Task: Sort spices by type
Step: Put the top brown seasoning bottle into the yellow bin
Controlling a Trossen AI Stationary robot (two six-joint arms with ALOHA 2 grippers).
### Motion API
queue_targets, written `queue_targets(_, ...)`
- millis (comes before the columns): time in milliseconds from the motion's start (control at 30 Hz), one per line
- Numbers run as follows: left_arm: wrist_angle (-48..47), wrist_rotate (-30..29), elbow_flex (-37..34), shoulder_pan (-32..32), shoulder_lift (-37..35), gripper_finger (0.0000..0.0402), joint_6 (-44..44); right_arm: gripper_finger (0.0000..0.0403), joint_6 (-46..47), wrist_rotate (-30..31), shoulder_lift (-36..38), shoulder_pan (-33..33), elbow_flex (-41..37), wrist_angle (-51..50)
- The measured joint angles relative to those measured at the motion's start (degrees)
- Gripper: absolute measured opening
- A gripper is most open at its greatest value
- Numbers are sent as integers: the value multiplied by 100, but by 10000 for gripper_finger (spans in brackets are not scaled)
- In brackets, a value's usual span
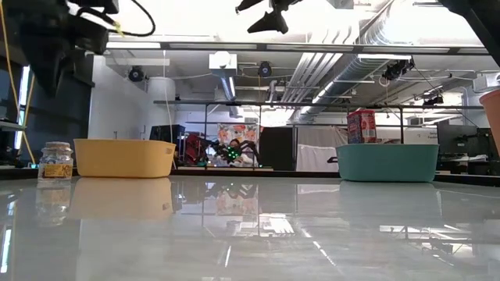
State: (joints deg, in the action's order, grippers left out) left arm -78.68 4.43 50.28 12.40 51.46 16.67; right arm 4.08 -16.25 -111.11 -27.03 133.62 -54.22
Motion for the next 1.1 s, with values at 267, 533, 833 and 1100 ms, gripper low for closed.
queue_targets(267, 62, -535, -3, -253, 675, 252, -1601, 336, 0, -35, 0, 0, 0, -118)
queue_targets(533, 487, -648, -412, -464, 927, 301, -1724, 336, 0, -44, 0, 4, 0, -201)
queue_targets(833, 1176, -957, -588, -649, 749, 299, -1630, 336, -80, -63, 0, 7, 0, -212)
queue_targets(1100, 1172, -964, -586, -660, 1072, 299, -1625, 336, -259, -63, 0, 7, 0, -210)
